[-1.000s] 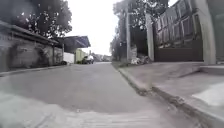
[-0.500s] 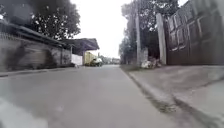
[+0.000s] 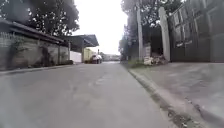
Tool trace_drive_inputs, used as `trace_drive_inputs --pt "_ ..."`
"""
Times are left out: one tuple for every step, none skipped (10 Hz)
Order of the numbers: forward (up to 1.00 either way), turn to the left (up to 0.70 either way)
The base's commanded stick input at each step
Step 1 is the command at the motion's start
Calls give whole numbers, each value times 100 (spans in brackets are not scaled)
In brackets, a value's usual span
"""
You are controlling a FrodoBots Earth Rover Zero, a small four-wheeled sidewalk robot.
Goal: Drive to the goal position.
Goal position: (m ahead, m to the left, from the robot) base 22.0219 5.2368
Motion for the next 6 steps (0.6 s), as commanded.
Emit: trace_drive_inputs --pt "100 -31" --pt "100 -40" --pt "100 -31" --pt "100 -22" --pt "100 -17" --pt "100 -11"
